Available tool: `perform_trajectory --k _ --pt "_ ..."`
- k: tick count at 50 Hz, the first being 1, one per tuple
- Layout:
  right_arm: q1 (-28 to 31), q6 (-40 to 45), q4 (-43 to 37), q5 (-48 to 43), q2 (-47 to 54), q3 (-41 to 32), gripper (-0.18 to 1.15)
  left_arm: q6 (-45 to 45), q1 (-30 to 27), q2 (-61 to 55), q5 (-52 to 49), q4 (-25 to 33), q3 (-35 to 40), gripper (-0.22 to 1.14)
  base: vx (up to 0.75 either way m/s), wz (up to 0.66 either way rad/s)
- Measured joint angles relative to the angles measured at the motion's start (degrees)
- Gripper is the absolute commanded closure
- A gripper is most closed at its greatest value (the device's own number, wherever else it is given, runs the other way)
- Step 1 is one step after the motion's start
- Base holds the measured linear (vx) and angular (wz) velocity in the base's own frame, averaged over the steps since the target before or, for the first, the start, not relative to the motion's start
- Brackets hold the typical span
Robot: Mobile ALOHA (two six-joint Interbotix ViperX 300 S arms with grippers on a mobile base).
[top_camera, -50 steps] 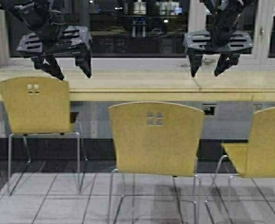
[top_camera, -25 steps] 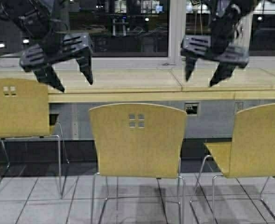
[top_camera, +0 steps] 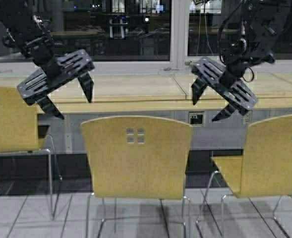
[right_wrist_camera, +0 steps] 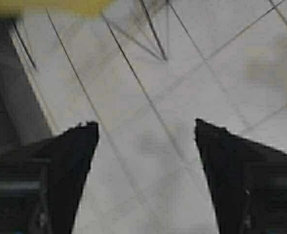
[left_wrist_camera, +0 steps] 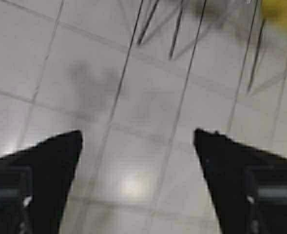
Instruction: Push the chairs under the table
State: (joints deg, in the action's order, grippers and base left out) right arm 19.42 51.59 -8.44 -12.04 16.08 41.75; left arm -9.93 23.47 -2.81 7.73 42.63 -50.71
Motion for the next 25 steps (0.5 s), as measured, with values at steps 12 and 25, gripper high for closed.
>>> perform_trajectory --k 12,25 --pt "1.05 -0.53 -15.12 -1.23 0.18 -0.26 0.03 -18.28 1.76 -1.14 7.29 6.77 -0.09 -0.09 0.28 0.00" --pt "3.78 -0.53 -17.84 0.88 0.26 -3.78 0.03 -28.65 3.78 -3.52 10.81 7.56 0.09 -0.09 0.26 0.03"
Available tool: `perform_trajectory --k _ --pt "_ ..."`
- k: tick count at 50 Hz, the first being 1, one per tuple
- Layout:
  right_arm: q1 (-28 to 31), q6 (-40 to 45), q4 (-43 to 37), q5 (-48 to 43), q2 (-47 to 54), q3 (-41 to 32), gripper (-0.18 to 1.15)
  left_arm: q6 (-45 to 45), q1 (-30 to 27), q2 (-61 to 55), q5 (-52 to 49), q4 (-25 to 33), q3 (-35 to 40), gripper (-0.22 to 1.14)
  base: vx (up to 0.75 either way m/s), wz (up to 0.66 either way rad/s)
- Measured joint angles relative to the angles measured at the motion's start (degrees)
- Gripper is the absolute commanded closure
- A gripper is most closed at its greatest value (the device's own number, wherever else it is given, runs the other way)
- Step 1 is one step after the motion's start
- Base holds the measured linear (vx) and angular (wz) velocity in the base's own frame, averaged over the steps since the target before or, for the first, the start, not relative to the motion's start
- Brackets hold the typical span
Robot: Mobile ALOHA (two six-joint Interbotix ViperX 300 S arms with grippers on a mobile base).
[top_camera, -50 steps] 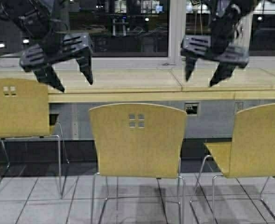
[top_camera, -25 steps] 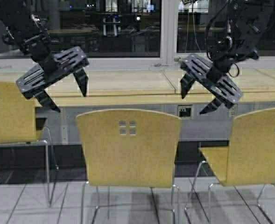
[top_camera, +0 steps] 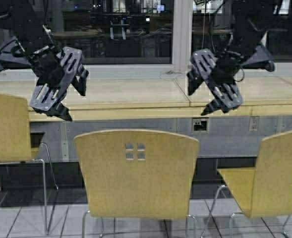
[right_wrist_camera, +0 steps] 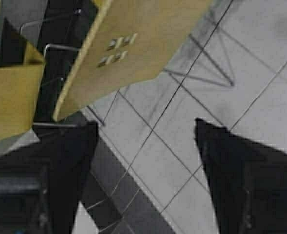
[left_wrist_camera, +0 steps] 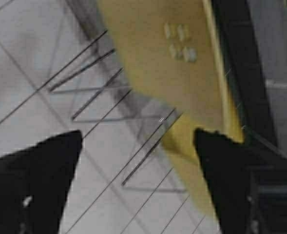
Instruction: Push the chairs under the table
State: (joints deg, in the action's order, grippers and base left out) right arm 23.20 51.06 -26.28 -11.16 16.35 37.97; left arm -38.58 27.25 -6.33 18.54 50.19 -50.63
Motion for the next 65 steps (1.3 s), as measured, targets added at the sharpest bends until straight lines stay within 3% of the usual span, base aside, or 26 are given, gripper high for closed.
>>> perform_trajectory --k 37,65 --pt "1.14 -0.09 -7.21 2.20 9.23 -2.11 0.03 -4.04 2.02 -13.01 -1.32 1.76 8.35 -0.09 0.19 0.02" --pt "1.23 -0.09 -9.84 4.92 21.80 -14.59 0.03 -5.10 0.79 -27.86 -1.67 2.11 22.94 -0.09 0.03 0.00"
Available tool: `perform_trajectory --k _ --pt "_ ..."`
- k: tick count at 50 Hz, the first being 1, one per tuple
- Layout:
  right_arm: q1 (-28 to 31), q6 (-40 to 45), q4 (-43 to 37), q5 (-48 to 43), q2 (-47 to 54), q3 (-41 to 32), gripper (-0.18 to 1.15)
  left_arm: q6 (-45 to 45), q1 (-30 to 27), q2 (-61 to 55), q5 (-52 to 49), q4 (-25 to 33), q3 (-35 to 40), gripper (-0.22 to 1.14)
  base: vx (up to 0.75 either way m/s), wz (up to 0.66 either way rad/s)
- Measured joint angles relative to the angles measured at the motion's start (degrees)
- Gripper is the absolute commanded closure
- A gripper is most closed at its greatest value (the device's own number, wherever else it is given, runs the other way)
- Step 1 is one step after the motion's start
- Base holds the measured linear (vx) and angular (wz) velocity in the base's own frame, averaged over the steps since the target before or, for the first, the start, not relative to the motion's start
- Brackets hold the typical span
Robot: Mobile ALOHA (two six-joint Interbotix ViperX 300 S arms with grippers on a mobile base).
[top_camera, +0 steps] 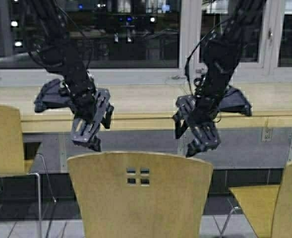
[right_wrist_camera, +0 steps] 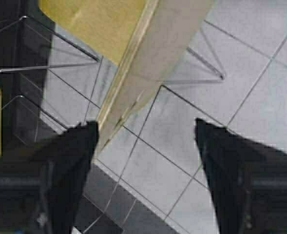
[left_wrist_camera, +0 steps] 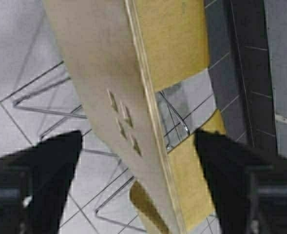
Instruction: Push the chairs under the table
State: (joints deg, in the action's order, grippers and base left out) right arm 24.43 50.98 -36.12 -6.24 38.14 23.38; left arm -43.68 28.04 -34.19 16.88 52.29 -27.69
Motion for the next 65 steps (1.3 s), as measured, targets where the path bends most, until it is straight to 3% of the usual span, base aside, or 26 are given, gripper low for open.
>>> perform_trajectory --k 19,37,65 --pt "-1.93 0.09 -0.62 1.32 9.49 -10.63 0.03 0.00 -4.66 -8.09 -0.97 0.18 7.12 -0.09 -0.01 0.00" --pt "-2.64 0.09 -1.23 0.97 16.00 -16.70 0.03 -0.09 -5.71 -16.79 -0.88 0.09 16.17 -0.08 0.00 0.00" --pt "-3.08 0.09 -1.49 -2.81 22.41 -20.83 0.07 -1.14 -6.24 -22.24 3.96 -0.26 18.46 -0.03 0.00 0.00"
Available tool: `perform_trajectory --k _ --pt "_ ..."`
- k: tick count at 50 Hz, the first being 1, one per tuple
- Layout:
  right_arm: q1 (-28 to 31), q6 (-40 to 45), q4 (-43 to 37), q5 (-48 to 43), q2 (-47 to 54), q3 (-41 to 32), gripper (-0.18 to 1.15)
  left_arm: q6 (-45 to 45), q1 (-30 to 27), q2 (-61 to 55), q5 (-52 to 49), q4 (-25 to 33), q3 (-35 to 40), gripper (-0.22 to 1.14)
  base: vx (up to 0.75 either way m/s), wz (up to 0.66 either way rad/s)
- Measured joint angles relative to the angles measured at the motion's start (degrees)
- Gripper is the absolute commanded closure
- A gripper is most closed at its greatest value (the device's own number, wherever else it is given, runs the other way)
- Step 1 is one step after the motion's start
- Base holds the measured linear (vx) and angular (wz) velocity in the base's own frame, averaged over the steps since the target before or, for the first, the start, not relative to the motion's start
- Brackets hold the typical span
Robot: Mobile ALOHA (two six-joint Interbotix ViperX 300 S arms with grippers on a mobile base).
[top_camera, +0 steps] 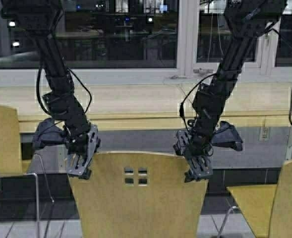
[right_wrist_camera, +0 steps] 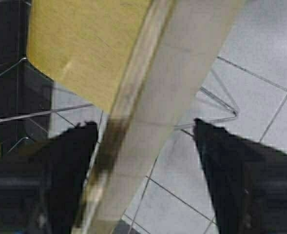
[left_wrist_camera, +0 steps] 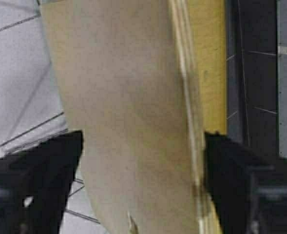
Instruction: Push the chairs under the table
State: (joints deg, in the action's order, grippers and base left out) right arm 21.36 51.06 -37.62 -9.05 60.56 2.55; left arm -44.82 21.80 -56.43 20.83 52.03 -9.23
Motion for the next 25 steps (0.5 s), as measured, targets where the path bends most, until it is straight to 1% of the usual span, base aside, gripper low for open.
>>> perform_trajectory --k 4,13,16,18,25 --pt "0.00 -0.09 0.00 -0.26 0.00 -0.09 0.17 0.00 0.00 0.09 0.18 0.00 0.09 0.09 0.00 0.00" --pt "-0.09 0.26 -0.26 -0.26 -0.18 -0.79 0.56 -0.26 0.00 0.09 0.62 -0.09 0.79 0.48 0.00 0.00" --pt "-0.09 0.44 -0.26 -0.35 -0.18 -0.88 0.65 -0.44 0.00 0.18 0.62 0.00 1.14 0.58 0.00 0.00" --pt "-0.09 0.44 -0.35 -0.26 -0.18 -0.88 0.67 -0.53 -0.09 0.09 0.62 0.09 1.32 0.60 0.00 0.00" --pt "-0.18 0.44 -0.35 -0.35 -0.18 -0.88 0.67 -1.05 0.00 -0.26 0.62 0.18 1.58 0.60 0.00 0.00"
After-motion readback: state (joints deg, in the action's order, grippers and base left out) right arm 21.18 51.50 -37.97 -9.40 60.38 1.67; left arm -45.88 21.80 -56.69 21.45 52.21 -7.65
